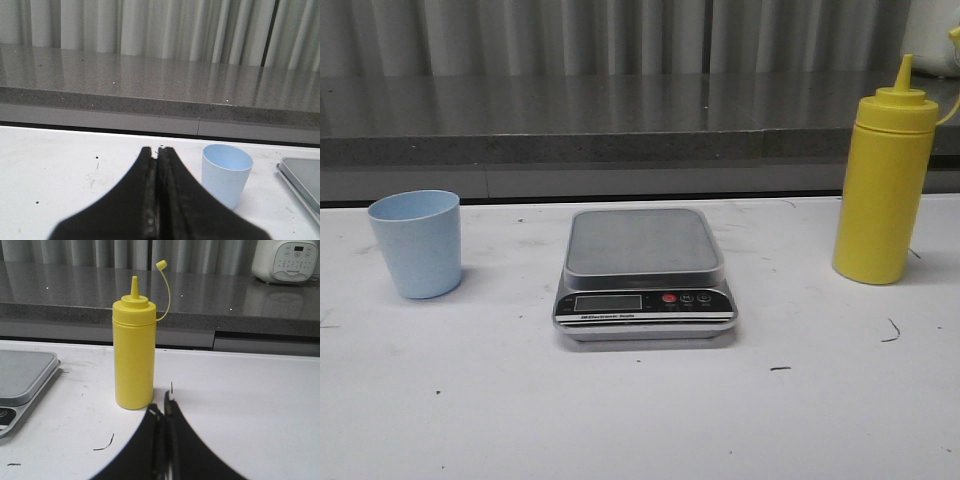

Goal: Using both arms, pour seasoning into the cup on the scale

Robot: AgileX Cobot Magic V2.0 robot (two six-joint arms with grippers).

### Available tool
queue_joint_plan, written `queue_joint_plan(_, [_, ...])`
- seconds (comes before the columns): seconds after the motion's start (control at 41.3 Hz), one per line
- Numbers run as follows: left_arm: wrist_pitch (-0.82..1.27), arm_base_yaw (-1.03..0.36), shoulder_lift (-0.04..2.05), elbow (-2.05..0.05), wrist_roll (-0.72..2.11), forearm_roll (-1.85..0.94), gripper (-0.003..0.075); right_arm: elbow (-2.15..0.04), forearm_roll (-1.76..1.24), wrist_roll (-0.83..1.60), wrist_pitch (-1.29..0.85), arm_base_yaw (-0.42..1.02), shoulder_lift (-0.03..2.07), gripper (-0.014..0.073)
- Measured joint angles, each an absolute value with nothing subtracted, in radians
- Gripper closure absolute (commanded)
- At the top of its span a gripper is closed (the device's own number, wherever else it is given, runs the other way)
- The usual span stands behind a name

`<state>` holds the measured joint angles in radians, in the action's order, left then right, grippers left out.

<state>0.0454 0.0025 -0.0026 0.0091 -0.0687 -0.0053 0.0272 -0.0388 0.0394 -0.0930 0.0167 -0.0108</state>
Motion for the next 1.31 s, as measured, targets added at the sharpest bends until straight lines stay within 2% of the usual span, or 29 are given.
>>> queue_joint_plan(0.847, [0.045, 0.002, -0.003, 0.009, -0.070, -0.005, 0.0740, 0.027, -0.039, 0.039, -0.094, 0.017, -0.011, 0.0662])
queue_joint_plan(1.04, [-0.039, 0.002, -0.003, 0.007, -0.070, -0.005, 0.0740, 0.025, -0.039, 0.039, -0.085, 0.017, -0.011, 0.0662])
queue_joint_plan(1.306, [-0.007, 0.002, -0.003, -0.160, -0.070, -0.005, 0.0740, -0.168, -0.036, 0.041, -0.203, 0.017, -0.011, 0.0662])
